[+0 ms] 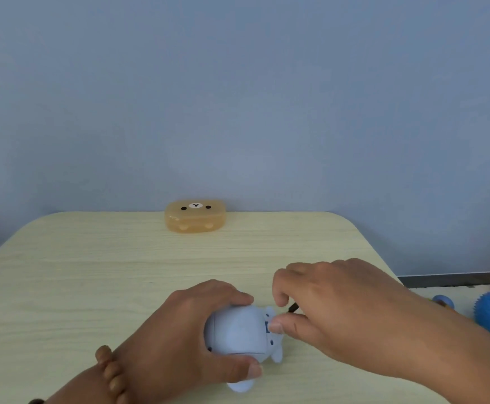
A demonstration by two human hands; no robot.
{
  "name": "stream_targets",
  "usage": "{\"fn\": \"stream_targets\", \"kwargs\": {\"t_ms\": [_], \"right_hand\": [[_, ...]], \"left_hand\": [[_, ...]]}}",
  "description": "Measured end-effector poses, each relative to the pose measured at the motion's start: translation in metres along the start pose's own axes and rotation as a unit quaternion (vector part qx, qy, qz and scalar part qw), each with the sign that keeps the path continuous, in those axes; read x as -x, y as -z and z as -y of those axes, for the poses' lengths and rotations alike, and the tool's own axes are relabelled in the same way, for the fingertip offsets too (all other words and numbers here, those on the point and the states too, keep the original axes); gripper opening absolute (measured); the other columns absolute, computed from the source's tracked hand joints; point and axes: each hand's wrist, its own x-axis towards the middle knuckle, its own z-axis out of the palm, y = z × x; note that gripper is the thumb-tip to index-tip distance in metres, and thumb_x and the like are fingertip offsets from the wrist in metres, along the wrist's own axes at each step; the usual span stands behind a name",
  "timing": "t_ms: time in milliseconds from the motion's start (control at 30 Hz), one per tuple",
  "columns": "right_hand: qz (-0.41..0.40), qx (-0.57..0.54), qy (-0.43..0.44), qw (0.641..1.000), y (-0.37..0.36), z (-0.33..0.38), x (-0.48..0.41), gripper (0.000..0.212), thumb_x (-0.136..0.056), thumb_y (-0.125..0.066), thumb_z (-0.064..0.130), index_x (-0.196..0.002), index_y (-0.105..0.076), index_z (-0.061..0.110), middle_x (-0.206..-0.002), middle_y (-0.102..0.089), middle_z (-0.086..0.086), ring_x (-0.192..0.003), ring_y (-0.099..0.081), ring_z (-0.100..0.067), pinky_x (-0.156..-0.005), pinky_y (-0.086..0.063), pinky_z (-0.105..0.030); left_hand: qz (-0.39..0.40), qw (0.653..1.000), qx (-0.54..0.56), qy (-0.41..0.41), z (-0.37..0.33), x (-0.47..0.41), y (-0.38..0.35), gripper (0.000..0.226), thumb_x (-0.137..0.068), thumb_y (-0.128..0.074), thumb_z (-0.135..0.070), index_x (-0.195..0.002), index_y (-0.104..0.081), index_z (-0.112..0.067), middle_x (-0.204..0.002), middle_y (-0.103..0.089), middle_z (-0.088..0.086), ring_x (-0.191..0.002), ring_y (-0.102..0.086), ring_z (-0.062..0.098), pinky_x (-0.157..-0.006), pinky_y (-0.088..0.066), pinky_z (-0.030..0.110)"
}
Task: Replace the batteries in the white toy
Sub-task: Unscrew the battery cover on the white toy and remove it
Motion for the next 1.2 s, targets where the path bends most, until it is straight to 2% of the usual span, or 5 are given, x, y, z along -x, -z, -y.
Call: {"fn": "stream_targets", "kwargs": {"t_ms": [200, 667, 900, 1033, 1200], "right_hand": [[0.008, -0.006, 0.011, 1.000, 0.001, -0.001, 0.002, 0.024, -0.101, -0.044, 0.038, -0.086, -0.026, 0.042, -0.087, -0.049, 0.014, -0.064, -0.046, -0.009, -0.054, -0.031, -0.025], [-0.104, 0.093, -0.017, 0.990, -0.017, -0.003, -0.002, 0.045, -0.093, -0.033, 0.051, -0.057, -0.036, 0.025, -0.047, -0.043, 0.006, -0.037, -0.043, -0.021, -0.040, -0.016, -0.028], [-0.102, 0.077, -0.022, 0.991, -0.011, -0.002, 0.000, 0.045, -0.099, -0.025, 0.055, -0.065, -0.032, 0.026, -0.053, -0.036, 0.006, -0.047, -0.042, -0.021, -0.043, -0.025, -0.033], [-0.153, -0.018, -0.135, 0.979, -0.020, -0.002, 0.009, 0.031, -0.097, -0.007, 0.055, -0.086, -0.028, 0.035, -0.056, -0.041, 0.009, -0.052, -0.047, -0.016, -0.051, -0.037, -0.033], [-0.157, -0.098, -0.285, 0.941, -0.060, 0.000, 0.007, 0.009, -0.106, -0.029, 0.045, -0.107, -0.036, 0.038, -0.084, -0.057, 0.016, -0.084, -0.062, -0.011, -0.066, -0.043, -0.032]], "left_hand": [[-0.002, 1.000, 0.000, 0.003, 0.000, 0.001, 0.000, 0.073, -0.055, -0.077, -0.077, -0.119, -0.048, -0.058, -0.125, -0.050, -0.037, -0.112, -0.052, -0.013, -0.081, -0.051, 0.015], [0.001, 1.000, 0.001, 0.012, -0.002, 0.000, 0.002, 0.073, -0.054, -0.078, -0.075, -0.119, -0.050, -0.056, -0.123, -0.053, -0.035, -0.110, -0.055, -0.010, -0.082, -0.053, 0.021], [0.003, 1.000, 0.003, 0.015, -0.001, -0.001, 0.004, 0.075, -0.053, -0.074, -0.081, -0.120, -0.049, -0.057, -0.124, -0.050, -0.037, -0.113, -0.052, -0.013, -0.083, -0.051, 0.019], [0.002, 1.000, -0.006, 0.027, 0.000, -0.004, 0.005, 0.075, -0.052, -0.074, -0.081, -0.119, -0.048, -0.061, -0.126, -0.045, -0.043, -0.116, -0.047, -0.017, -0.081, -0.049, 0.017], [0.022, 0.997, -0.014, 0.078, -0.008, 0.002, 0.011, 0.072, -0.049, -0.077, -0.078, -0.114, -0.049, -0.066, -0.125, -0.046, -0.043, -0.117, -0.046, -0.019, -0.085, -0.048, 0.017]]}}
